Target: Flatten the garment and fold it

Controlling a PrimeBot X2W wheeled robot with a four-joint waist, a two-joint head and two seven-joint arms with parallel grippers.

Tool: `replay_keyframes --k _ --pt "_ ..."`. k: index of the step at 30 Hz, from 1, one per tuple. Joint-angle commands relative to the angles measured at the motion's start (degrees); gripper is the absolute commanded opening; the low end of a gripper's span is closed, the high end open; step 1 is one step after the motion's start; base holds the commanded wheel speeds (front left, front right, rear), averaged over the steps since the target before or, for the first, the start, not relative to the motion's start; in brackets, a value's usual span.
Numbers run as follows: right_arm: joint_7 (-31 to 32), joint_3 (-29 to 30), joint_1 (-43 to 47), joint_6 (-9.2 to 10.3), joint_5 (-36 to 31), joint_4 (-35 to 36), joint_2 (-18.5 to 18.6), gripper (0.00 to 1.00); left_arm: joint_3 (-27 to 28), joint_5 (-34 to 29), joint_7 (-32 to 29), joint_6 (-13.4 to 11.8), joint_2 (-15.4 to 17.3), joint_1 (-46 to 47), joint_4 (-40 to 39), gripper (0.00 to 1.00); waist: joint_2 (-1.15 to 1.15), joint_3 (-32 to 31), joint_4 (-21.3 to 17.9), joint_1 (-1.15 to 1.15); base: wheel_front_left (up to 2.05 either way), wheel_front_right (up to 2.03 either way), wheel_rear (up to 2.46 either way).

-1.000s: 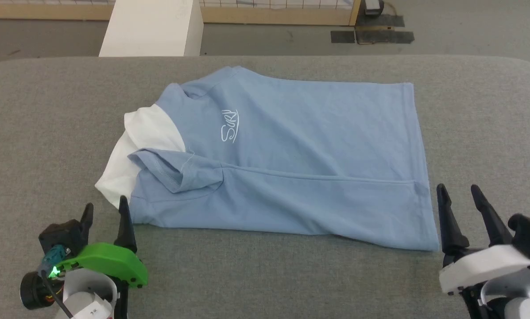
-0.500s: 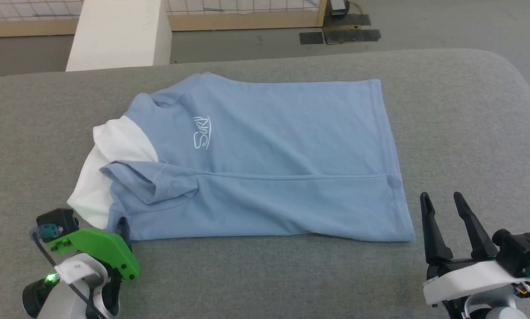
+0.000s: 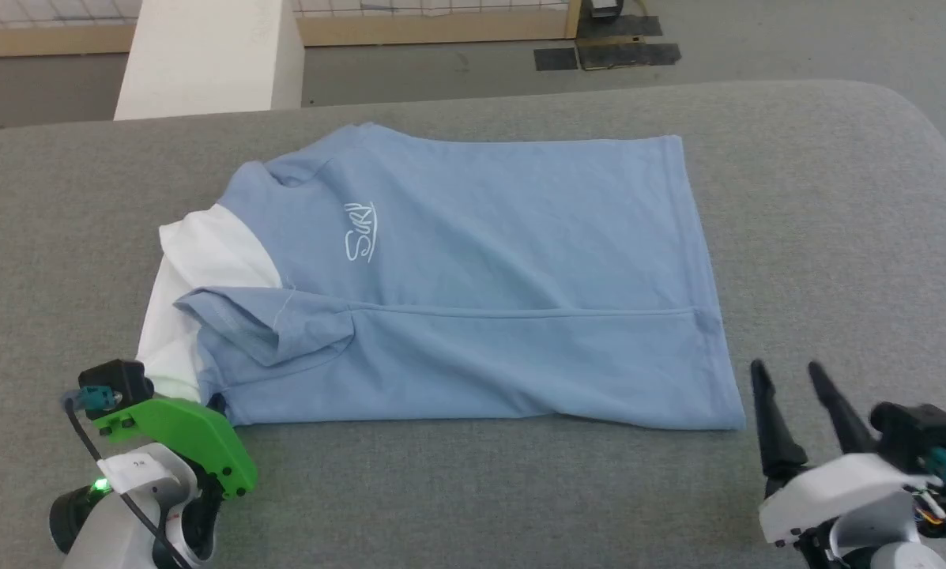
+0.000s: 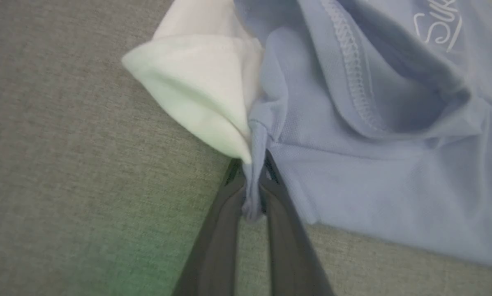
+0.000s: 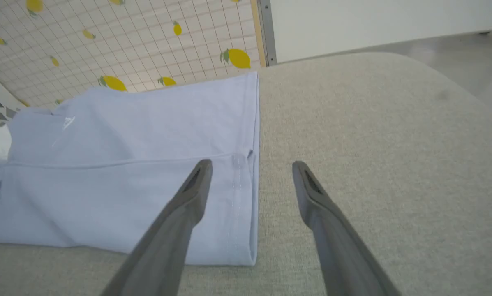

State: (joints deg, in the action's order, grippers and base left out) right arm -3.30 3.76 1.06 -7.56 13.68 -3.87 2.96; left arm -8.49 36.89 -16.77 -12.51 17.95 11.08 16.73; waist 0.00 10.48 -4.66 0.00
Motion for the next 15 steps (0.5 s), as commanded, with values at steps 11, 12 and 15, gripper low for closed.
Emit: replay_keyframes --k 11,12,15 --pt "37.4 3.3 -7.0 0.08 -1.8 -5.9 -0.1 0.64 -2.5 -0.6 2.7 2.9 -1.2 0.4 0.5 0.00 0.00 1.4 3.9 0.00 0.00 0.00 0.00" --pt "39.9 3.4 -7.0 0.08 -1.9 -5.6 -0.1 0.44 -2.5 -0.6 2.9 3.1 -1.3 0.5 0.6 0.00 0.00 1.4 4.1 0.00 0.00 0.00 0.00" --pt "44.9 3.9 -7.0 0.08 -1.8 -3.4 -0.1 0.00 -2.8 -0.8 4.1 3.6 -1.3 0.7 0.9 0.00 0.00 1.7 4.4 0.00 0.00 0.00 0.00"
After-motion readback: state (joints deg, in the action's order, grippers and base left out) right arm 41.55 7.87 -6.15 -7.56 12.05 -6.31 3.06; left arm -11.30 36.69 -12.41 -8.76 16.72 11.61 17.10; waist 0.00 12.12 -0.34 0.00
